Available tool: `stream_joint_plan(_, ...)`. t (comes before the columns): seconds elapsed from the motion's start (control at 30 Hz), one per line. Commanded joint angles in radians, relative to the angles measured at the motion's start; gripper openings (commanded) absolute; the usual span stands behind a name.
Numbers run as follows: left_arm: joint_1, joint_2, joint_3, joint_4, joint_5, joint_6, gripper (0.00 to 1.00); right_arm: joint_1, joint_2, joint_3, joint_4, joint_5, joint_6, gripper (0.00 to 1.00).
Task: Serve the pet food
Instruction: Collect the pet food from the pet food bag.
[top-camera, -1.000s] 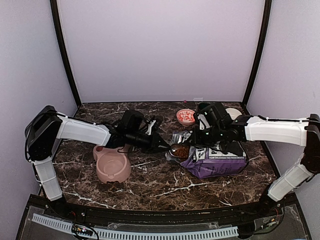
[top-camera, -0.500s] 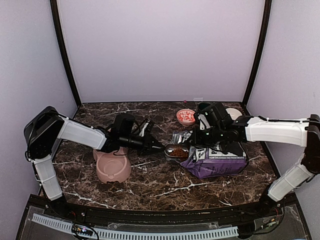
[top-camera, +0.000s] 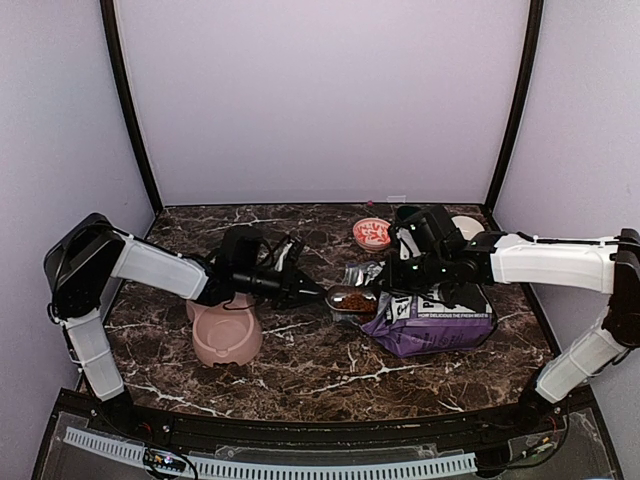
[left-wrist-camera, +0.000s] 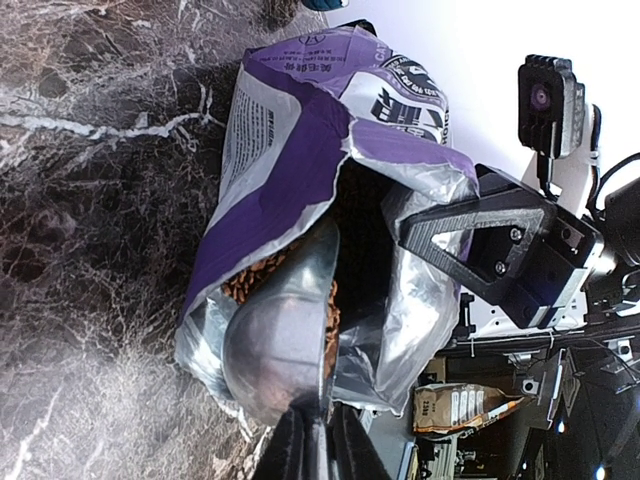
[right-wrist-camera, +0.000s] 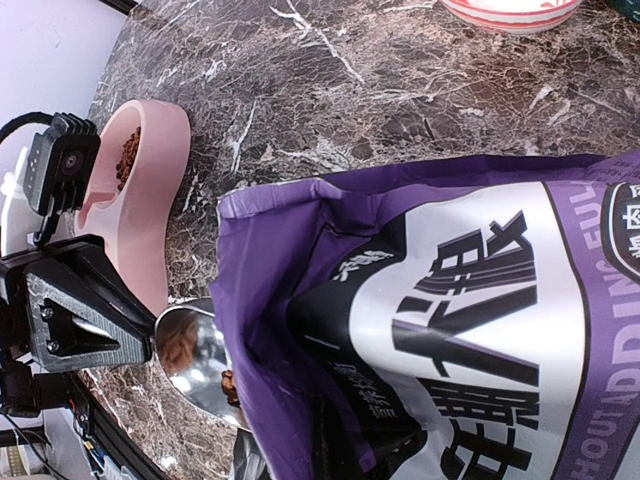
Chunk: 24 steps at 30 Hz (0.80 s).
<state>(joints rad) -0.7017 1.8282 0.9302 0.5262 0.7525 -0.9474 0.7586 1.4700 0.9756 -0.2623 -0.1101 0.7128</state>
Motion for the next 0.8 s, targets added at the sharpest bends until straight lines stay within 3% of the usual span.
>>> stream_joint_plan(0.0,0.014,-0.072,-0.014,0.035,0.031,0.003,0.0,0.004,-0.016,-0.012,0.009,-0.006,0.01,0.0)
stream_joint_plan(0.77,0.064,-0.164,-0.062,-0.013,0.037,0.027,0.0,0.003,-0.02,-0.017,0.013,0.003,0.013,0.0)
